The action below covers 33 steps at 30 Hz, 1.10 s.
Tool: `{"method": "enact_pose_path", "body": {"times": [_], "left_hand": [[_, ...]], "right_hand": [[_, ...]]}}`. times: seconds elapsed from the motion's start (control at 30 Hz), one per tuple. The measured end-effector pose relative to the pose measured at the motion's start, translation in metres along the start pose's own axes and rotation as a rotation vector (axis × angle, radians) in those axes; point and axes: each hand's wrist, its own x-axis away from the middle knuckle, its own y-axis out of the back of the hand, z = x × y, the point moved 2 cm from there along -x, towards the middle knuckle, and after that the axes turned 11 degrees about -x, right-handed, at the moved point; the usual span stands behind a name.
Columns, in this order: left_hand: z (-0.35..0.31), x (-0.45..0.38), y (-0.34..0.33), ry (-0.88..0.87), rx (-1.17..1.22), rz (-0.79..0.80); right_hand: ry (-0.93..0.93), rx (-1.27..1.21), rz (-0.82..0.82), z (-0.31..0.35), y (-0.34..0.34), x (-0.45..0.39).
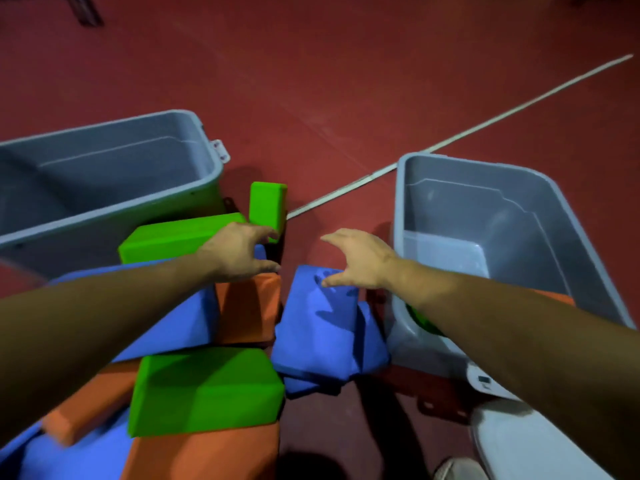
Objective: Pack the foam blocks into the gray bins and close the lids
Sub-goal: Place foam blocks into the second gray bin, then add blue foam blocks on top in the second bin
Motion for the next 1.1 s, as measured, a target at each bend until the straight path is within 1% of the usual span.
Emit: {"method": "enact_pose_path", "body": {"times": [0.07,0.13,0.23,0.3,0.37,0.43,0.5,0.57,0.8,0.87,0.97,1.03,1.1], "left_hand": [[0.016,0.006,-0.012,0.046,0.017,0.022],[0.025,0.009,-0.026,0.068,-0.024,0.060],[0.027,0.004,-0.037,-0.002,-0.215,0.141],[0.026,-0.004,-0.028,-0.015,-0.317,0.190],[0.030,-0.009,-0.015,0.030,-0.425,0.311],[0.038,-0.006,-0.008,0.067,-0.513,0.508],[0.046,0.002,-0.007,0.063,-0.594,0.671],[0.050,0.009,-0.007,0.043,-0.635,0.741],[0.027,0.019,0.017,-0.001,-0.708,0.753],[0.020,0.022,0.027,0.001,-0.699,0.713],[0.007,0.023,0.051,0.011,-0.650,0.668],[-0.005,0.023,0.068,0.042,-0.622,0.629],[-0.017,0.023,0.084,0.056,-0.591,0.553]], "right_hand": [[-0.014,-0.002,0.045,0.005,-0.015,-0.013],[-0.034,-0.009,0.076,0.006,-0.029,-0.022],[-0.090,-0.015,0.128,0.001,-0.048,-0.034],[-0.142,-0.021,0.162,-0.005,-0.058,-0.042],[-0.205,-0.031,0.185,-0.013,-0.065,-0.050],[-0.271,-0.047,0.218,-0.019,-0.072,-0.057],[-0.327,-0.073,0.266,-0.022,-0.080,-0.060],[-0.365,-0.084,0.310,-0.021,-0.087,-0.059],[-0.321,0.071,0.222,-0.012,-0.069,-0.049],[-0.265,0.058,0.193,-0.011,-0.057,-0.039],[-0.129,0.059,0.163,-0.012,-0.040,-0.021],[-0.089,0.013,0.168,-0.011,-0.033,-0.008],[-0.075,-0.132,0.198,-0.010,-0.028,0.004]]}}
